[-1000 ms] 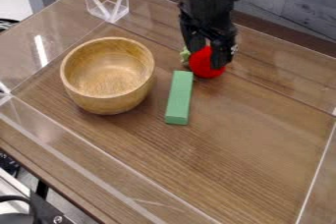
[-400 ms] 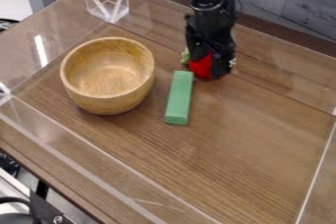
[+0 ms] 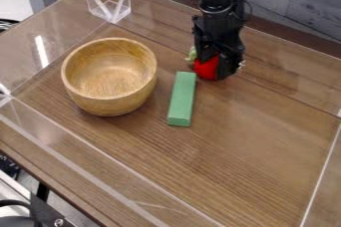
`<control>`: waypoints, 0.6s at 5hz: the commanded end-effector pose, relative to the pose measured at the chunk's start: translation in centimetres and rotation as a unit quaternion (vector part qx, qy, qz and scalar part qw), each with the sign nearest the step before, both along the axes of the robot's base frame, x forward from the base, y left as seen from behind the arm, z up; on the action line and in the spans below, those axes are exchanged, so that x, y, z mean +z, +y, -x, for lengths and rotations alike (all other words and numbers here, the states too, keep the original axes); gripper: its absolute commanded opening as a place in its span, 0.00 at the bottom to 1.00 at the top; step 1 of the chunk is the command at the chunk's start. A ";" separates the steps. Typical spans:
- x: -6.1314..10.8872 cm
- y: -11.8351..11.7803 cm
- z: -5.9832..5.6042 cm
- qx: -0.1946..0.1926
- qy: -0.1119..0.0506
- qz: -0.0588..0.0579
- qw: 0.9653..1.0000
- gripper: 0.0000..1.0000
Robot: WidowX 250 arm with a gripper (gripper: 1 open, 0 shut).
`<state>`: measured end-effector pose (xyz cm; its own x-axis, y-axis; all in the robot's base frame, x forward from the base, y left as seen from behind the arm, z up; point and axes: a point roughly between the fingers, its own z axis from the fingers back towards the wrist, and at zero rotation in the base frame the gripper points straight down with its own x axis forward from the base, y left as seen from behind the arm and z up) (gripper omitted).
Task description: Move the red fruit to the left
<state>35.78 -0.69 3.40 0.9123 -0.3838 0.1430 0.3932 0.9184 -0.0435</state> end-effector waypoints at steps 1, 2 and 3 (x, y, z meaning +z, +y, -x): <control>1.0 -0.6 -0.6 0.005 -0.018 -0.002 1.000 0.00; 1.0 -0.1 -0.9 -0.008 -0.020 0.000 1.000 0.00; 1.0 0.4 -1.3 -0.021 -0.021 0.002 1.000 0.00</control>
<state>36.12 -0.31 3.45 0.9001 -0.4102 0.1468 0.4208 0.9058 -0.0492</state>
